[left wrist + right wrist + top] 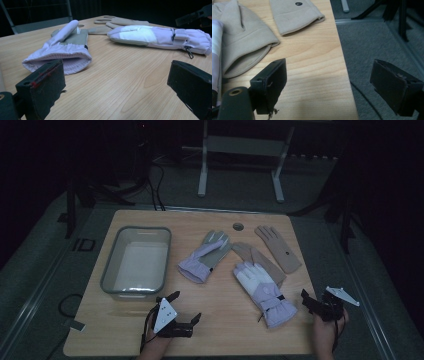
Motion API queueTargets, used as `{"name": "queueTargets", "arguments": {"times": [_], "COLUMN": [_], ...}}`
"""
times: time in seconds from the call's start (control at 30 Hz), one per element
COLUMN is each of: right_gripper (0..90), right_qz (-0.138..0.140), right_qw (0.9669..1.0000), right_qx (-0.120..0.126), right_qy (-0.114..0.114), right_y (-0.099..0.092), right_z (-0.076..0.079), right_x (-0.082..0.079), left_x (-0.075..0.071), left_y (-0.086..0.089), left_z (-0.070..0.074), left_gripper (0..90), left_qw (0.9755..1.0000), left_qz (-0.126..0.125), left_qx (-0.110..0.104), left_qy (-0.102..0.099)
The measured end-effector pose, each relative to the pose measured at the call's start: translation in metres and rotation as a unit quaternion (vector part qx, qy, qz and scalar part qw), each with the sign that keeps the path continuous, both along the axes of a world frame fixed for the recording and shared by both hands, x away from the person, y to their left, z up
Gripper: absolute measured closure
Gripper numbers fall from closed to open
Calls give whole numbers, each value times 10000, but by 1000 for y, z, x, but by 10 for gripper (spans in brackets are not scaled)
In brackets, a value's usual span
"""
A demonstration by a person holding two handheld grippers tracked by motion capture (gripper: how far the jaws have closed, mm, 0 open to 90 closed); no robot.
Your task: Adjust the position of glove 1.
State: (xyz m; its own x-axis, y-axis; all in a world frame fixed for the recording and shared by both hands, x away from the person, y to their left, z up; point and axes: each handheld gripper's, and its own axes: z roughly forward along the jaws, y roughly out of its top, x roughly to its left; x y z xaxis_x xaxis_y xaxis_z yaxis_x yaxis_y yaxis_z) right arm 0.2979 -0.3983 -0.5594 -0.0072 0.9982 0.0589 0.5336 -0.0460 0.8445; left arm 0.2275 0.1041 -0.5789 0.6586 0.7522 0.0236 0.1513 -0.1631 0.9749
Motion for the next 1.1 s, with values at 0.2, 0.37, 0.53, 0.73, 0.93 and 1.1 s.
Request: {"name": "queueTargets", "arguments": {"times": [0.2, 0.37, 0.53, 0.73, 0.93, 1.1], "right_gripper": [140, 140, 135, 138, 135, 133], "right_qz": [-143, -189, -116, 58, 165, 406], "right_qw": [9998, 9998, 9999, 9999, 9996, 9990], "right_qx": [-40, 23, -85, -69, -234, -160], "right_qy": [94, 101, -54, -72, 41, -32], "right_y": [0, -1, -1, -3, 5, 15], "right_z": [0, 0, 2, 22, 42, 62], "right_x": [1, 1, -2, -5, 1, 9], "left_x": [3, 4, 4, 4, 5, 5], "left_y": [0, 1, 1, 2, 3, 2], "left_z": [0, 0, 0, 0, 0, 0], "left_gripper": [16, 16, 16, 16, 16, 16], "left_qw": [9999, 9997, 9997, 9997, 9994, 9995], "left_qz": [-39, -59, -82, -18, 13, 9], "left_qx": [-103, -147, -157, -180, -254, -239], "left_qy": [116, 159, 142, 183, 231, 209]}}
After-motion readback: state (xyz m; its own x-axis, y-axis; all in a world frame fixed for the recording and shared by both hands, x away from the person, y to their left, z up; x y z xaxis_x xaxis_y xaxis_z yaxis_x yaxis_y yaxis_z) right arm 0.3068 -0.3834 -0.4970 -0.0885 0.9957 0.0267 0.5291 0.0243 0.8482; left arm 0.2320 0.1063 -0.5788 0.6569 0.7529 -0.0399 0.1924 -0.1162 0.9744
